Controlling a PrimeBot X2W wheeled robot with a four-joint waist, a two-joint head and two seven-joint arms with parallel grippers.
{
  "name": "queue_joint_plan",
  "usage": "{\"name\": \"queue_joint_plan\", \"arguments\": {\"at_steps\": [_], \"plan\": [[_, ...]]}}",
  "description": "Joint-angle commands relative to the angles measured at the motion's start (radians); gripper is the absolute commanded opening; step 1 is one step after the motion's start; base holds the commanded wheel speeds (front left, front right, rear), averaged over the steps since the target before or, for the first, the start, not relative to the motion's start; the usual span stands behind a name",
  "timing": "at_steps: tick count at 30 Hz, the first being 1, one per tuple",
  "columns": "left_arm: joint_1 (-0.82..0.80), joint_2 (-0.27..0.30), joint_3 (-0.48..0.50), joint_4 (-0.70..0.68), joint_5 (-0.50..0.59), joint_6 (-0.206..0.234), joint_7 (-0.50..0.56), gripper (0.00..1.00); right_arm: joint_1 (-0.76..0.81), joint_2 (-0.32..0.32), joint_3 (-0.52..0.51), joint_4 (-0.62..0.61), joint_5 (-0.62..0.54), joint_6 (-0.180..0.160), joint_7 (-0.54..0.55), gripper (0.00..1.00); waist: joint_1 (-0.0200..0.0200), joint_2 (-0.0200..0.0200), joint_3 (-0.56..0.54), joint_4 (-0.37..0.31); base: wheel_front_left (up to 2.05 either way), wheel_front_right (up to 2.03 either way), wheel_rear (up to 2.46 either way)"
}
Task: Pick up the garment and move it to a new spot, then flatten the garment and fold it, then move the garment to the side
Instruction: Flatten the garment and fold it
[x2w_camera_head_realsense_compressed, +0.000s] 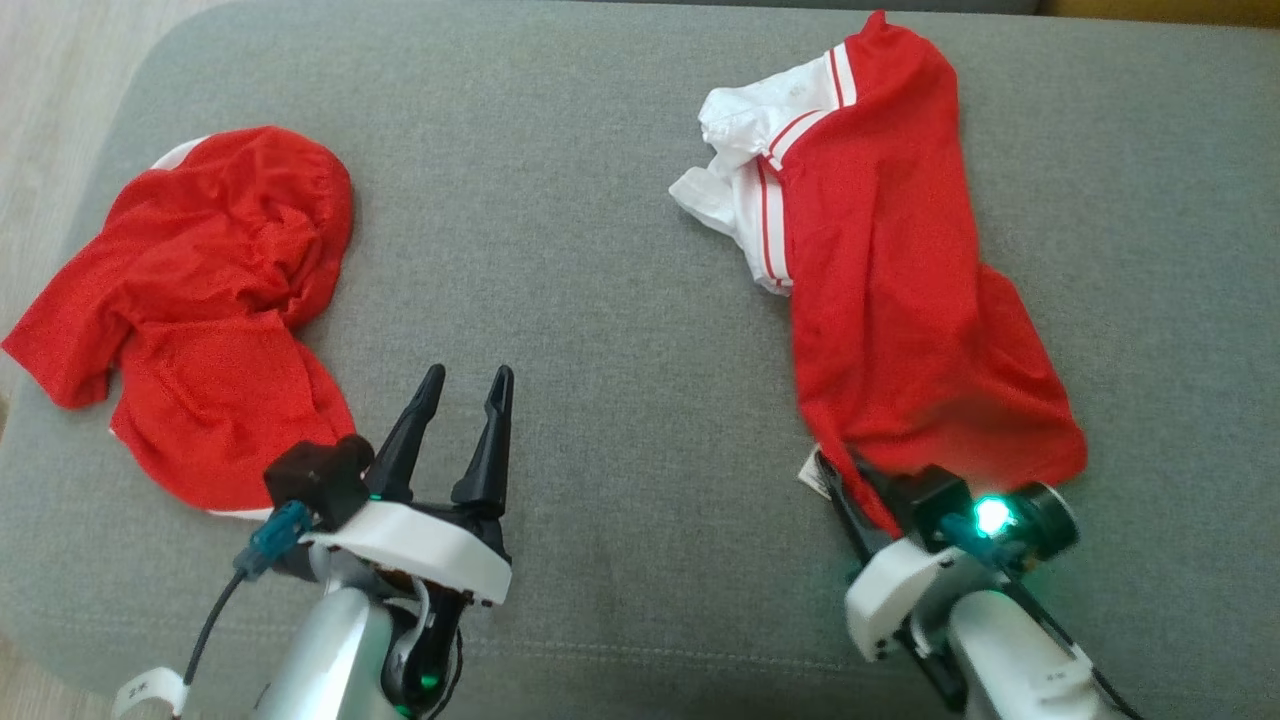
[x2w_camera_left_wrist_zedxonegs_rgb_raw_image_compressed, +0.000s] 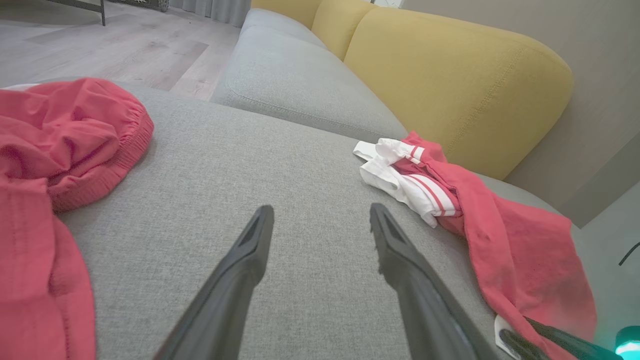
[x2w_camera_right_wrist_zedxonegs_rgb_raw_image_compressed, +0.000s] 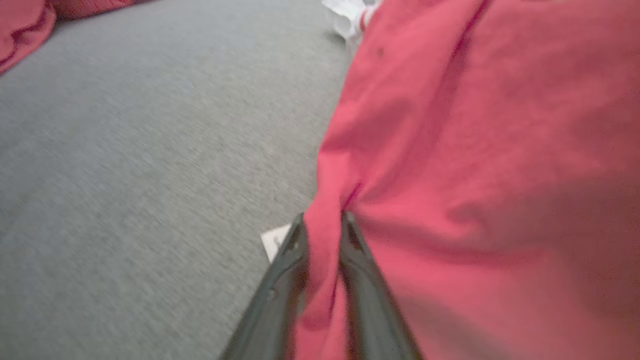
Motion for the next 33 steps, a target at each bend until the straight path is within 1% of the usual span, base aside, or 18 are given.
{"name": "queue_joint_plan", "arguments": {"at_steps": [1,4,7,10,12,13,14,17,19,21,23,24,27,30,32,33], "plan": [[-0.041,0.009,0.029,-0.025,-0.001,-0.002,-0.012,1.0,-0.024,0.014,0.054,-0.026,0.024,0.008,-0.021,0.0,0.0,0.0,-0.006,-0.001,0.0,0.0,0.0],[-0.034,0.009,0.034,-0.017,0.0,0.0,-0.012,1.0,-0.049,0.014,0.116,-0.082,0.065,0.008,-0.038,0.0,0.0,0.0,-0.025,-0.009,0.0,0.0,0.0],[-0.023,0.009,0.037,-0.012,0.0,0.001,-0.012,1.0,-0.08,0.014,0.168,-0.176,0.103,0.008,-0.045,0.0,0.0,0.0,-0.048,-0.022,0.0,0.0,0.0],[-0.013,0.009,0.038,-0.012,-0.001,0.004,-0.012,1.0,-0.122,-0.004,0.18,-0.288,0.15,0.008,-0.046,0.0,0.0,0.0,-0.066,-0.038,0.0,0.0,0.0],[-0.009,0.009,0.033,-0.012,-0.001,0.004,-0.012,1.0,-0.164,-0.044,0.166,-0.359,0.182,0.008,-0.033,0.0,0.0,0.0,-0.073,-0.048,0.0,0.0,0.0],[-0.009,0.009,0.033,-0.012,-0.001,0.004,-0.012,1.0,-0.164,-0.044,0.166,-0.359,0.182,0.008,-0.033,0.0,0.0,0.0,-0.073,-0.048,0.0,0.0,0.0],[-0.008,0.009,0.03,-0.012,0.0,0.004,-0.012,1.0,-0.188,-0.067,0.148,-0.391,0.205,0.008,-0.012,0.0,0.0,0.0,-0.075,-0.052,0.0,0.0,0.0],[-0.009,0.009,0.025,-0.016,-0.001,0.006,-0.012,1.0,-0.275,-0.144,0.06,-0.464,0.279,0.008,0.064,0.0,0.0,0.0,-0.071,-0.063,0.0,0.0,0.0],[-0.012,0.009,0.021,-0.018,0.0,0.006,-0.012,1.0,-0.338,-0.19,-0.008,-0.483,0.326,0.008,0.111,0.0,0.0,0.0,-0.063,-0.064,0.0,0.0,0.0],[-0.019,0.009,0.015,-0.02,0.0,0.005,-0.012,1.0,-0.397,-0.226,-0.085,-0.475,0.365,0.008,0.157,0.0,0.0,0.0,-0.049,-0.06,0.0,0.0,0.0],[-0.026,0.009,0.01,-0.022,0.0,0.003,-0.012,1.0,-0.45,-0.248,-0.159,-0.44,0.397,0.008,0.201,0.0,0.0,0.0,-0.03,-0.053,0.0,0.0,0.0],[-0.03,0.009,0.007,-0.021,0.0,0.002,-0.012,1.0,-0.474,-0.264,-0.183,-0.417,0.395,0.008,0.226,0.0,0.0,0.0,-0.019,-0.047,0.0,0.0,0.0],[-0.044,0.009,0.001,-0.02,-0.001,-0.001,-0.012,1.0,-0.538,-0.31,-0.234,-0.327,0.37,0.008,0.279,0.0,0.0,0.0,0.016,-0.029,0.0,0.0,0.0],[-0.059,0.009,-0.003,-0.019,-0.002,-0.004,-0.012,1.0,-0.589,-0.348,-0.282,-0.218,0.31,0.008,0.302,0.0,0.0,0.0,0.051,-0.006,0.0,0.0,0.0],[-0.069,0.009,-0.004,-0.019,-0.005,-0.006,-0.012,1.0,-0.619,-0.369,-0.321,-0.138,0.25,0.008,0.306,0.0,0.0,0.0,0.07,0.009,0.0,0.0,0.0],[-0.079,0.009,-0.007,-0.019,-0.006,-0.008,-0.012,1.0,-0.652,-0.384,-0.359,-0.062,0.2,0.008,0.296,0.47,0.0,0.0,0.089,0.022,0.0,0.0,0.0]]}}
